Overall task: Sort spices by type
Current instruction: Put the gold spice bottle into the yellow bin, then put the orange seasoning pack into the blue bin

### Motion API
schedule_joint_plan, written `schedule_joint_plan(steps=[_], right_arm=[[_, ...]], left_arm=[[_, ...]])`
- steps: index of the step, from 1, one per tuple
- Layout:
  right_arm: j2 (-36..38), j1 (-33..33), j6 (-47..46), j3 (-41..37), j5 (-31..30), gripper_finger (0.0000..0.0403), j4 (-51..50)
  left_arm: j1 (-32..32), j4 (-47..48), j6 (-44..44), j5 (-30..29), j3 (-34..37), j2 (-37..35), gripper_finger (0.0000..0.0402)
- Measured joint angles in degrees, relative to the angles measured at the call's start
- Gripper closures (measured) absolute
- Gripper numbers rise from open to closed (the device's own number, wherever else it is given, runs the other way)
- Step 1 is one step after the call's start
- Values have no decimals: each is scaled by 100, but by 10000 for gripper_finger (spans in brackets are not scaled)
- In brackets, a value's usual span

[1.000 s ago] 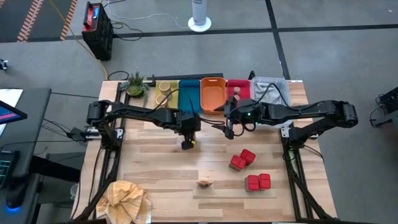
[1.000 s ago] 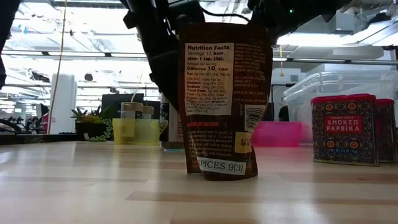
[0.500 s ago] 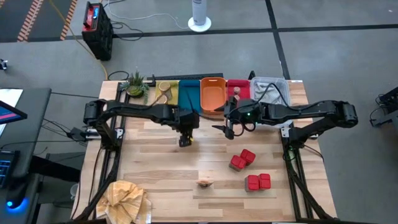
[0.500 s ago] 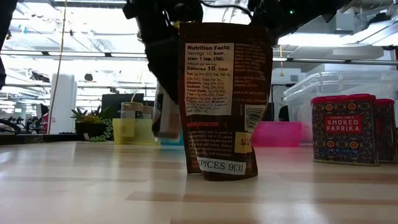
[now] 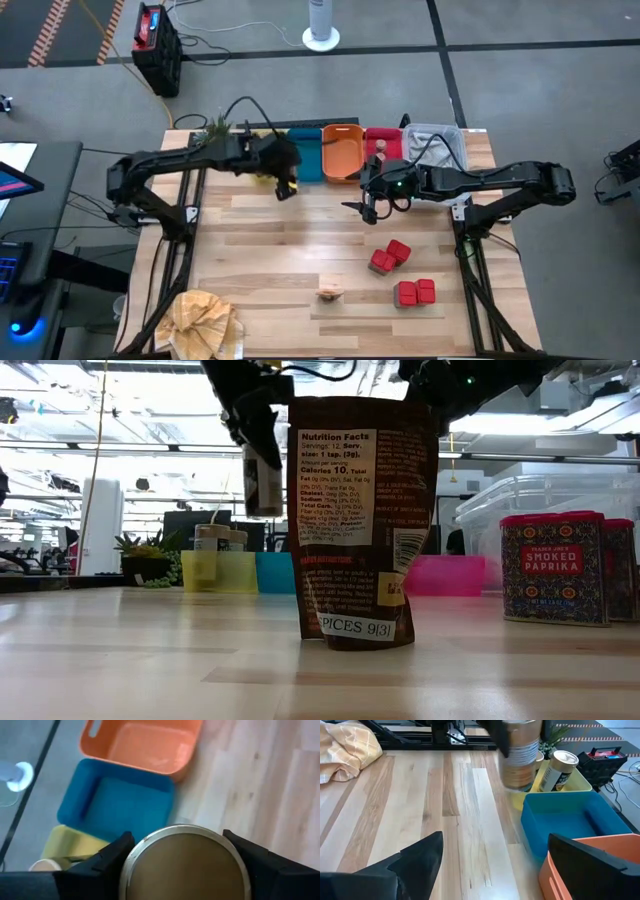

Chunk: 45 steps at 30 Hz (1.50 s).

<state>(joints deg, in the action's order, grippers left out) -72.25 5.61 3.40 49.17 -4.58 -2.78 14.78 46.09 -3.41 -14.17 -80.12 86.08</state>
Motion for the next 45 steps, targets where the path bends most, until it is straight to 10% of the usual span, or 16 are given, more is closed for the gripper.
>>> schedule_joint_plan(steps=[17,32,39,45], right_arm=[[0,-109,-39,2,0,17,23],[0,-155,-43,2,2,17,111],[0,-153,-43,2,0,17,137],[0,-153,-64,2,0,17,115]], left_arm=[[1717,-1026,-322,2,873,27,144],[1920,-1882,-212,191,1845,29,144],[1920,-1840,-186,177,1773,28,21],[1705,-1870,-527,201,1369,-163,25]])
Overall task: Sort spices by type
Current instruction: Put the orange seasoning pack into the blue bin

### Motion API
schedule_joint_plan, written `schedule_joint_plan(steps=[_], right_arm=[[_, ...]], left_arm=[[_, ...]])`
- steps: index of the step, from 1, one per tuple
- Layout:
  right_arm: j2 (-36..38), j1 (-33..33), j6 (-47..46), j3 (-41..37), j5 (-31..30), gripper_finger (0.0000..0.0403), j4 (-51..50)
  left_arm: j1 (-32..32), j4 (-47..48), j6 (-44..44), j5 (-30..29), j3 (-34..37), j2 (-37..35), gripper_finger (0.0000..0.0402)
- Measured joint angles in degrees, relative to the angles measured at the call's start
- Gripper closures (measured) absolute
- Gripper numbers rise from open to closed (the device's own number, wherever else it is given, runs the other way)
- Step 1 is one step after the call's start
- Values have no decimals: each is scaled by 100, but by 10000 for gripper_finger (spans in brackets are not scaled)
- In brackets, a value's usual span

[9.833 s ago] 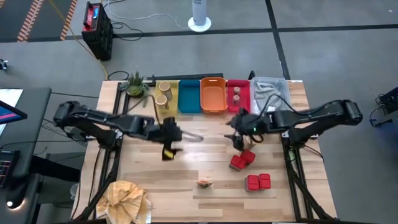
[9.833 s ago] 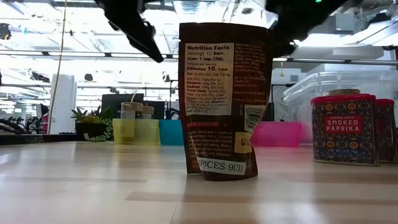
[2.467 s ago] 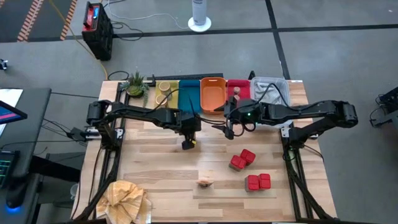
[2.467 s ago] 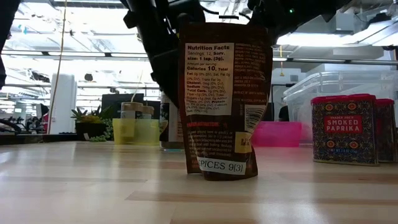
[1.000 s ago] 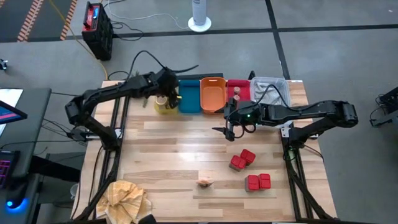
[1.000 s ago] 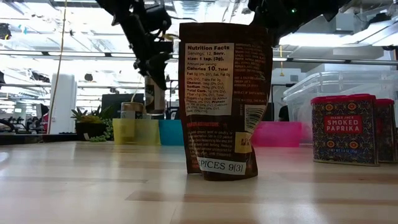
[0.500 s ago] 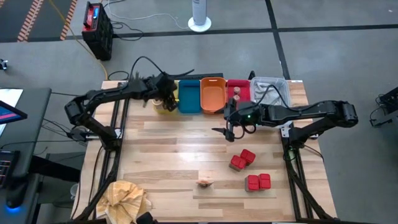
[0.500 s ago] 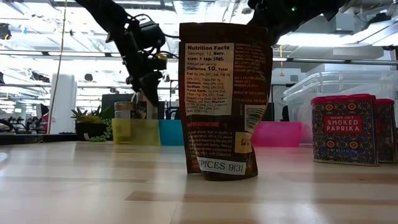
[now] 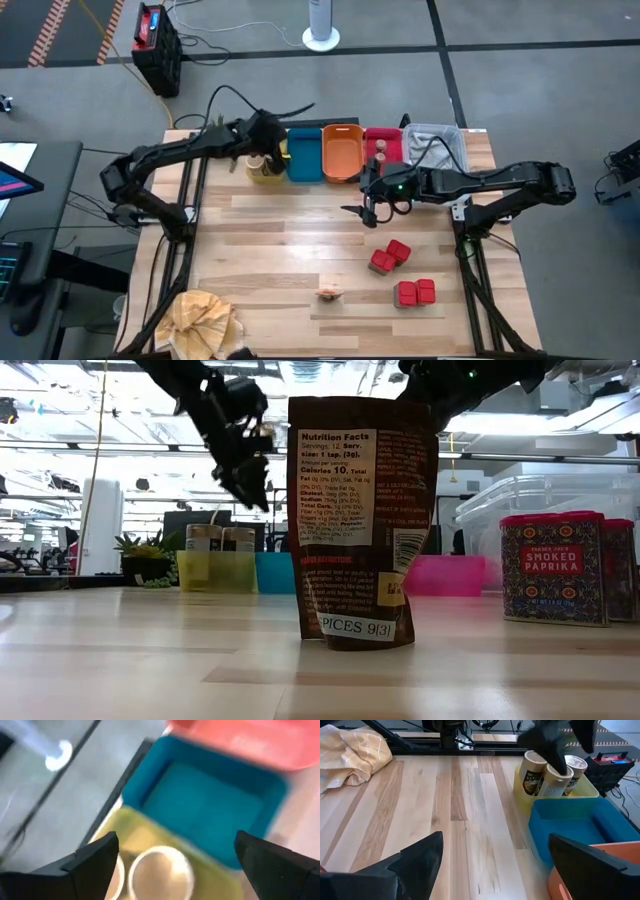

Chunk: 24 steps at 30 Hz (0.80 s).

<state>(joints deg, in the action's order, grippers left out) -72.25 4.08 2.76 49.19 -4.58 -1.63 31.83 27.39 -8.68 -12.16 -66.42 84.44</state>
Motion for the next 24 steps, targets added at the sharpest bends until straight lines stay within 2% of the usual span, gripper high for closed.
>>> schedule_joint_plan(steps=[4,8,10,14,16,20,24], right_arm=[[0,2,-21,1,0,17,-182],[0,2,-23,2,-79,17,-367],[0,14,4,2,-246,17,-476],[0,107,-53,2,-351,17,-665],[0,157,-124,2,-345,17,-792],[0,282,-227,2,-321,17,-935],[0,363,-277,2,-323,17,-915]], left_arm=[[-542,36,-174,585,-58,-291,41],[-1622,182,227,808,9,-360,48],[-2331,187,443,752,102,-328,48],[-3666,79,919,231,119,-90,48],[-4180,-262,1203,113,121,19,48],[-4849,-668,1690,100,-16,302,48],[-5124,-622,2143,47,-378,758,48]])
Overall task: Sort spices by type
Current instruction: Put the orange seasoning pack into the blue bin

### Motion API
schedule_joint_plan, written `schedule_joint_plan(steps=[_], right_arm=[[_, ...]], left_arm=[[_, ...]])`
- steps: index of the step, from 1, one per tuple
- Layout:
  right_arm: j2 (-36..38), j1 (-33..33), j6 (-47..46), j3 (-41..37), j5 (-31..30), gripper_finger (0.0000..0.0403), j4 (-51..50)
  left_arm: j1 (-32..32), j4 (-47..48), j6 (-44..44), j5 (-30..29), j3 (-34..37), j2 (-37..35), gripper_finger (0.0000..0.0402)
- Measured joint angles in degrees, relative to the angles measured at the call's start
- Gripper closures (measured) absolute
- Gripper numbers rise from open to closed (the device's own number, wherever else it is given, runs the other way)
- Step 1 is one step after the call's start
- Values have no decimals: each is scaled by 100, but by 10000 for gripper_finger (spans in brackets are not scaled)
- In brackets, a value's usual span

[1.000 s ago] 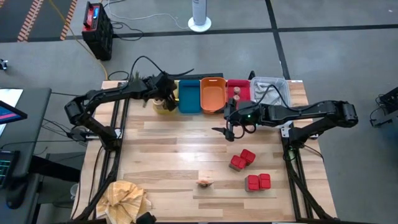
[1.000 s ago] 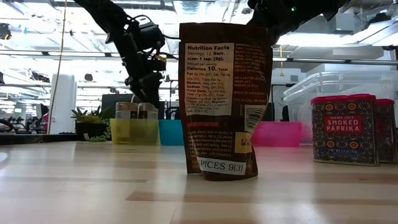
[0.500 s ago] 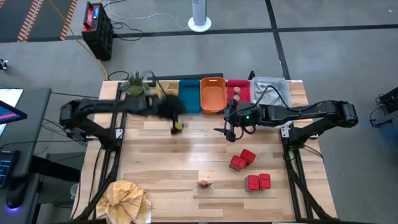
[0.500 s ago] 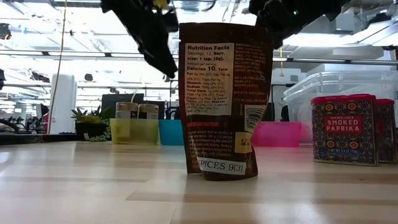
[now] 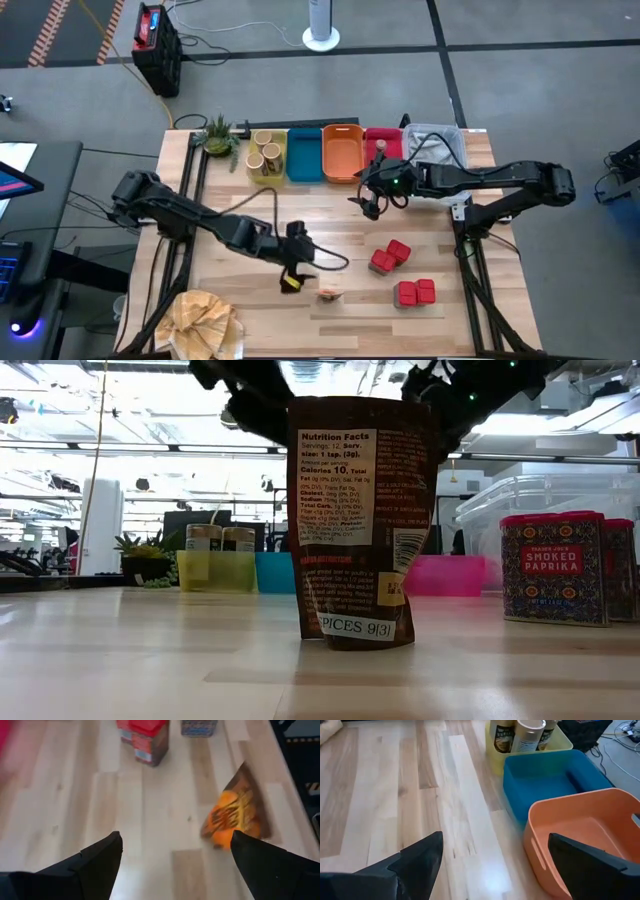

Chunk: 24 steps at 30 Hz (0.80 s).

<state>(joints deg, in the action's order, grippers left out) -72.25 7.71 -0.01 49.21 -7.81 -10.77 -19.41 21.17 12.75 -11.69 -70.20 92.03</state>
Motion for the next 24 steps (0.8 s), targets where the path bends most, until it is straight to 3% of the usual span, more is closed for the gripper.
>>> schedule_joint_plan(steps=[9,15,20,24], right_arm=[[0,44,87,0,-13,17,25],[-4,293,291,-291,-25,17,394],[-2,603,271,-482,-45,17,634],[0,675,195,-483,-45,17,714]], left_arm=[[-369,497,199,92,-1277,951,48],[-484,503,260,112,-1448,1274,56],[-479,501,471,191,-1453,1568,84],[-470,520,361,191,-1453,1767,133]])
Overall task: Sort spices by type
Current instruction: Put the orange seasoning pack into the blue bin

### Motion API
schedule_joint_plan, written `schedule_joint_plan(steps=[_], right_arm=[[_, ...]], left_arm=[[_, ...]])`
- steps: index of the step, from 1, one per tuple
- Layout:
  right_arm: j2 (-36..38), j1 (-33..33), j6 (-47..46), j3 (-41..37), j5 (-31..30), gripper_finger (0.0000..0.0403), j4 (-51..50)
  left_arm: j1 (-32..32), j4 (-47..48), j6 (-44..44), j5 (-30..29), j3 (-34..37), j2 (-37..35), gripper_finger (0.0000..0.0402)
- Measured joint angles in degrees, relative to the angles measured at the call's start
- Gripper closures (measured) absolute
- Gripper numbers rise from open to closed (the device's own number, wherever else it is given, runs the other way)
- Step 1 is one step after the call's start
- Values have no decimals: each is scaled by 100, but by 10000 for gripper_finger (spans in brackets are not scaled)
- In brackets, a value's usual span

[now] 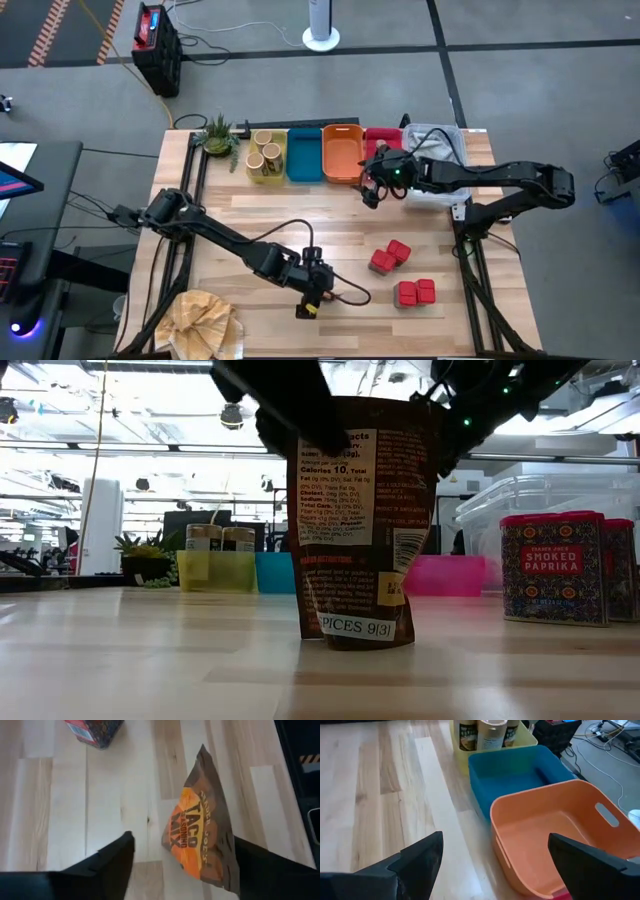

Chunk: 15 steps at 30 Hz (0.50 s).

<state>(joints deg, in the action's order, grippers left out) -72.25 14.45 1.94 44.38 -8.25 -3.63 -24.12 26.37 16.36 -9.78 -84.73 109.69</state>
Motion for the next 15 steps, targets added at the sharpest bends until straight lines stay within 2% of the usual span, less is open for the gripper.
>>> schedule_joint_plan(steps=[3,10,15], right_arm=[[-2,-21,0,0,2,17,-17],[-2,-20,0,0,2,17,-10],[-2,-47,0,0,54,17,-13]], left_arm=[[45,-1,-127,0,0,19,194],[262,-28,-225,112,0,-29,379],[386,87,-337,467,2,-116,399]])
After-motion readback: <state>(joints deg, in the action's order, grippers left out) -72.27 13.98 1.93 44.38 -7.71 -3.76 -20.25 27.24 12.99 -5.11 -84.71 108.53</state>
